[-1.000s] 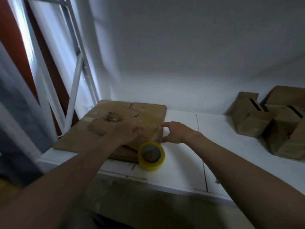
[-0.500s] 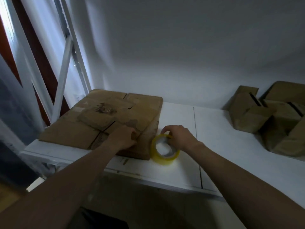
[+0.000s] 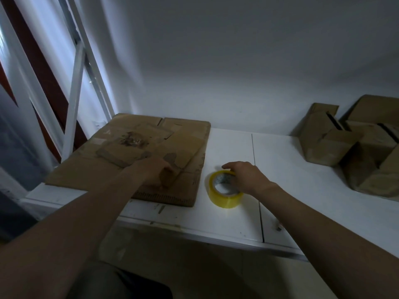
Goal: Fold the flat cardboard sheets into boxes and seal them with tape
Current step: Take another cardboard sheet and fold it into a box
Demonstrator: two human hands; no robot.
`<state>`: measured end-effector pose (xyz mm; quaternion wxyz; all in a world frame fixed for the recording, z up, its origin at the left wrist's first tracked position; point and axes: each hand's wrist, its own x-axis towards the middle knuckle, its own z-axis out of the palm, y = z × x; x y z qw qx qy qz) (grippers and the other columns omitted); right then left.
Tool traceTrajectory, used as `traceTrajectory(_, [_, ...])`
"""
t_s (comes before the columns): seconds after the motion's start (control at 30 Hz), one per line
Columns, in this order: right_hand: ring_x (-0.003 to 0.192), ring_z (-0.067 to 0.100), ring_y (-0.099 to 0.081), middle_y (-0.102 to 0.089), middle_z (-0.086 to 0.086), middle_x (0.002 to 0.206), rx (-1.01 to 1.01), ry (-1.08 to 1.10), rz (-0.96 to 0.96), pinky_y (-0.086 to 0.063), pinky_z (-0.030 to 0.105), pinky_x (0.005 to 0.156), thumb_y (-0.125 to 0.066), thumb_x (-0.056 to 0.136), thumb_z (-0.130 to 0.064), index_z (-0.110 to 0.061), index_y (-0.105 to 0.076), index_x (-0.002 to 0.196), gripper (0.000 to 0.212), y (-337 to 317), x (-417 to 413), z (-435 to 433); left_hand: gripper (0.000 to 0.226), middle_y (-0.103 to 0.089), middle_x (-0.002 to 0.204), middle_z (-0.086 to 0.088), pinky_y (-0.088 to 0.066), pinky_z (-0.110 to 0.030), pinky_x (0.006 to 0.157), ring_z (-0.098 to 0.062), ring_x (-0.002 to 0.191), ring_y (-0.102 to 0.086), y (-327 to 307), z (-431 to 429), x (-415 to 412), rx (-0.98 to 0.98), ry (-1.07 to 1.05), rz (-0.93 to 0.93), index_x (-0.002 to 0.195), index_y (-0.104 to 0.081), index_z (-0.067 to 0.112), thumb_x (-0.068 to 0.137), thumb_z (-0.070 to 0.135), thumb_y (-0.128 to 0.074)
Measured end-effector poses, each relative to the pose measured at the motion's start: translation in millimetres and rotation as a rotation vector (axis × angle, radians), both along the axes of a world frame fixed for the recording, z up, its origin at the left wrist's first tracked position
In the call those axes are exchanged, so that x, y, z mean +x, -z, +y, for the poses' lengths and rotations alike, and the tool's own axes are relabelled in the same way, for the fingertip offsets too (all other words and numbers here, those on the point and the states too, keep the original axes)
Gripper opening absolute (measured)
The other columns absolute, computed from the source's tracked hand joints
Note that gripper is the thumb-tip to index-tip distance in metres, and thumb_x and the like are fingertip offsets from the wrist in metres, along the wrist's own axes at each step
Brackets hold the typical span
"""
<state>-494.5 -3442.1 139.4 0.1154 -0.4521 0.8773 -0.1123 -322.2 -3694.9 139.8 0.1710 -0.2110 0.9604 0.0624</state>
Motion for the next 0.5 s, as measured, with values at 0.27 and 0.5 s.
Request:
traceTrajectory(0.27, [0.114, 0.019, -0.062, -0.064, -0.004, 0.131, -0.071, 0.035, -0.052, -0.054, 0.036, 0.095, -0.062, 0.096, -0.025, -0.034, -0.056, 0.14, 0.045, 2, 6, -13, 0.048, -0.063, 0.132, 0.005, -0.041, -0.025, 0.088, -0.013, 0.11, -0.058, -3, -11, 4, 0.058, 0.077, 0.166, 0.138, -0.06, 0.026, 0.092, 0.035, -0.071])
traceTrajectory(0.5, [0.114, 0.018, -0.061, -0.065, -0.006, 0.126, -0.153, 0.051, -0.038, -0.051, 0.035, 0.094, -0.059, 0.097, -0.028, -0.033, -0.06, 0.134, 0.037, -6, 10, -25, 0.049, -0.065, 0.133, 0.001, -0.048, -0.036, 0.102, -0.02, 0.122, -0.061, 19, -29, 0, 0.035, 0.168, 0.323, 0.137, -0.061, 0.025, 0.09, 0.023, -0.073])
